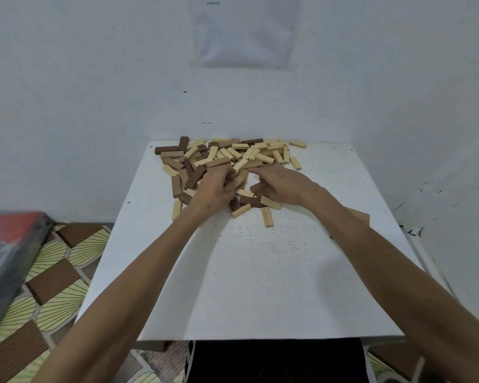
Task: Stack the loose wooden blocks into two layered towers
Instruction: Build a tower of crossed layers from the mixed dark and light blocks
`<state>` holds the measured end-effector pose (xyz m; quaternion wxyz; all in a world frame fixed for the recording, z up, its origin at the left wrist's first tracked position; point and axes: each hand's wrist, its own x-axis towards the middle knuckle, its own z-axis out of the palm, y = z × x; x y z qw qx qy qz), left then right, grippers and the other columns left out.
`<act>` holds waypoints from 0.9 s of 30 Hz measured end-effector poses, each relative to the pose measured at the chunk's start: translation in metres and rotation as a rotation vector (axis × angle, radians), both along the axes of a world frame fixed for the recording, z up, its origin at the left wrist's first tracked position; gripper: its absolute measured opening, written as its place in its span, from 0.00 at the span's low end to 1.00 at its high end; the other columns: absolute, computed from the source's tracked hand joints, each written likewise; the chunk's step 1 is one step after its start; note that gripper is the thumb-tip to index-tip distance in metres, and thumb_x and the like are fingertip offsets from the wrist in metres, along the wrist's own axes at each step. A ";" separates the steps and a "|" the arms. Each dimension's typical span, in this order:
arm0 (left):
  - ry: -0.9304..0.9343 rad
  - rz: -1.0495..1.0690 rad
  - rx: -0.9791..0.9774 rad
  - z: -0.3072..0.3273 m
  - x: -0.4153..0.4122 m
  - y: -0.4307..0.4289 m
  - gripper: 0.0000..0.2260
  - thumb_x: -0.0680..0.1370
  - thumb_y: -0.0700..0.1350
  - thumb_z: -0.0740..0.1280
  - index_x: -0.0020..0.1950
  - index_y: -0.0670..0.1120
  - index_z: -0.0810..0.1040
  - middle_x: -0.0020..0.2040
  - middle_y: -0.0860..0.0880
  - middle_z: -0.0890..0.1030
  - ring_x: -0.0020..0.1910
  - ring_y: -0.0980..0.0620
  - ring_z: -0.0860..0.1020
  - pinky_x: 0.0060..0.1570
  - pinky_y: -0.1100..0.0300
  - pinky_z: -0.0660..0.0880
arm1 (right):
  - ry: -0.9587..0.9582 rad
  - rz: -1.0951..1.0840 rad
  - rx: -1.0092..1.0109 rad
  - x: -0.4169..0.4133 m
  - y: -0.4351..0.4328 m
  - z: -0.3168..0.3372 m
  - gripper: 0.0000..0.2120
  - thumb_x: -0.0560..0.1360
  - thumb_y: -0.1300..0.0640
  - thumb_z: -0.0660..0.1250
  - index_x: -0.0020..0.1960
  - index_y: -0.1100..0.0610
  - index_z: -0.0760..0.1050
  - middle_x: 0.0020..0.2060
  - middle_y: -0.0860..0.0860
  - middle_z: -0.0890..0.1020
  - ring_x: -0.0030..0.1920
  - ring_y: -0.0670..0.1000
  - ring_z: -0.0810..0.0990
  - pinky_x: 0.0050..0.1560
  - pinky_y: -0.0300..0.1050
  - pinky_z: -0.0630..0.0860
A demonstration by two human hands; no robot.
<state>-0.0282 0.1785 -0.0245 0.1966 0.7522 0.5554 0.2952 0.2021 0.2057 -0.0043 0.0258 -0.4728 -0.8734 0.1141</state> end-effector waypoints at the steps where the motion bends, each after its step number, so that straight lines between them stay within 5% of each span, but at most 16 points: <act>1: -0.008 -0.003 -0.003 0.000 0.002 -0.001 0.15 0.76 0.40 0.75 0.61 0.42 0.78 0.54 0.48 0.82 0.53 0.49 0.80 0.53 0.57 0.78 | 0.006 -0.011 -0.009 0.001 0.001 0.001 0.37 0.78 0.58 0.70 0.81 0.43 0.57 0.72 0.48 0.74 0.73 0.52 0.69 0.63 0.54 0.77; 8: -0.039 0.049 -0.037 0.005 0.010 -0.002 0.19 0.78 0.46 0.74 0.66 0.42 0.75 0.51 0.48 0.81 0.48 0.52 0.80 0.49 0.54 0.80 | 0.128 -0.137 -0.109 0.004 -0.004 -0.004 0.41 0.78 0.56 0.72 0.82 0.45 0.50 0.68 0.52 0.78 0.65 0.54 0.78 0.63 0.56 0.77; 15: -0.107 0.075 -0.003 0.016 0.014 -0.016 0.22 0.75 0.35 0.72 0.68 0.42 0.73 0.51 0.49 0.80 0.46 0.56 0.77 0.49 0.60 0.79 | 0.165 -0.203 0.009 -0.001 -0.025 0.016 0.43 0.77 0.50 0.72 0.82 0.49 0.49 0.62 0.53 0.79 0.60 0.57 0.79 0.56 0.57 0.79; 22: -0.218 0.023 0.107 0.019 0.013 -0.062 0.21 0.76 0.43 0.76 0.66 0.42 0.75 0.50 0.51 0.82 0.46 0.56 0.80 0.45 0.65 0.78 | 0.269 -0.219 0.003 -0.004 -0.103 0.034 0.46 0.76 0.48 0.72 0.83 0.48 0.46 0.52 0.53 0.82 0.49 0.56 0.80 0.49 0.57 0.80; 27: -0.249 0.006 0.048 -0.003 0.016 -0.115 0.19 0.76 0.47 0.77 0.64 0.45 0.76 0.49 0.52 0.84 0.47 0.59 0.81 0.45 0.64 0.78 | 0.243 -0.196 -0.064 -0.004 -0.167 0.015 0.50 0.75 0.50 0.73 0.83 0.48 0.41 0.53 0.52 0.82 0.51 0.56 0.80 0.50 0.57 0.80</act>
